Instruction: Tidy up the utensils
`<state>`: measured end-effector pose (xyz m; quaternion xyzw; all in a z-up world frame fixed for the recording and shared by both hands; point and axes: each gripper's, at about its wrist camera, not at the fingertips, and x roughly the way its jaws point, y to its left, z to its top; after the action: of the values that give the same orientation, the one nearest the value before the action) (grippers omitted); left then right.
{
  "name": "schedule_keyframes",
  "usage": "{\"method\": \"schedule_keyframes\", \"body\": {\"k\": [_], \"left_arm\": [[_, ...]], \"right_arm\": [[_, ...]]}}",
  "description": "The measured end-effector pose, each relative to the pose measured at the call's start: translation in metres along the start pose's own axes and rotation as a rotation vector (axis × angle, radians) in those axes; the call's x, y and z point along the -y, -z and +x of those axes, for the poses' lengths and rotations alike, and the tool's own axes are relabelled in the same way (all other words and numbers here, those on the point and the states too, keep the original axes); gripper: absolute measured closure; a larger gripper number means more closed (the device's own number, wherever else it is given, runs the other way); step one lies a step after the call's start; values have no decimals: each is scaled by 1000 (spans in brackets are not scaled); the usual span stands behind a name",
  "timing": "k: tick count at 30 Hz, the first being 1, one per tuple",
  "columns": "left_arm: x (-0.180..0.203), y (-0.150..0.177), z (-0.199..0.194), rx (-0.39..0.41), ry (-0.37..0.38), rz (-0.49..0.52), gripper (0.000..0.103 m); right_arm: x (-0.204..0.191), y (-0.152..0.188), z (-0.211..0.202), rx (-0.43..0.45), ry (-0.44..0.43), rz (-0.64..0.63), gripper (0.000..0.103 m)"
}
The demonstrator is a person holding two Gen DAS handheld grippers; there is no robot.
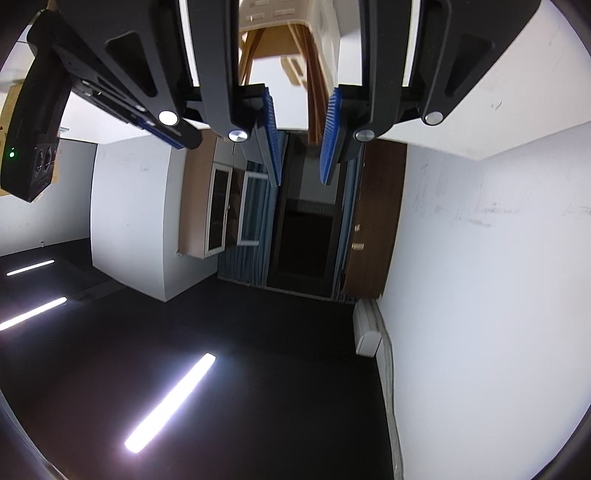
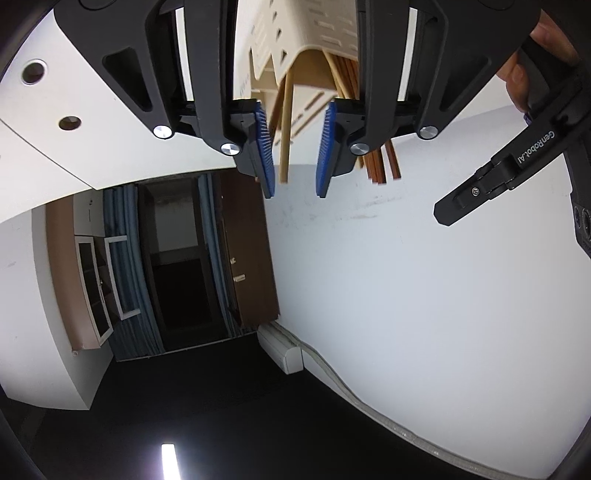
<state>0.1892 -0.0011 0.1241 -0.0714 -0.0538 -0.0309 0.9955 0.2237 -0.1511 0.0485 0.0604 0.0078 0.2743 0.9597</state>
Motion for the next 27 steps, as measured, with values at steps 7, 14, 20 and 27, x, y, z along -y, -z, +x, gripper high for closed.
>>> {"method": "schedule_keyframes", "body": {"k": [7, 14, 20, 27], "left_arm": [[-1, 8, -6, -135, -26, 21, 73], [1, 21, -18, -247, -9, 64, 44], [-1, 38, -26, -315, -1, 72, 40], [-3, 55, -35, -380, -10, 86, 28]], "right_arm": [[-4, 7, -28, -81, -4, -29, 69], [-2, 19, -52, -209, 28, -55, 59], [3, 32, -66, -292, 48, -37, 53], [3, 52, -92, -327, 62, -62, 40]]}}
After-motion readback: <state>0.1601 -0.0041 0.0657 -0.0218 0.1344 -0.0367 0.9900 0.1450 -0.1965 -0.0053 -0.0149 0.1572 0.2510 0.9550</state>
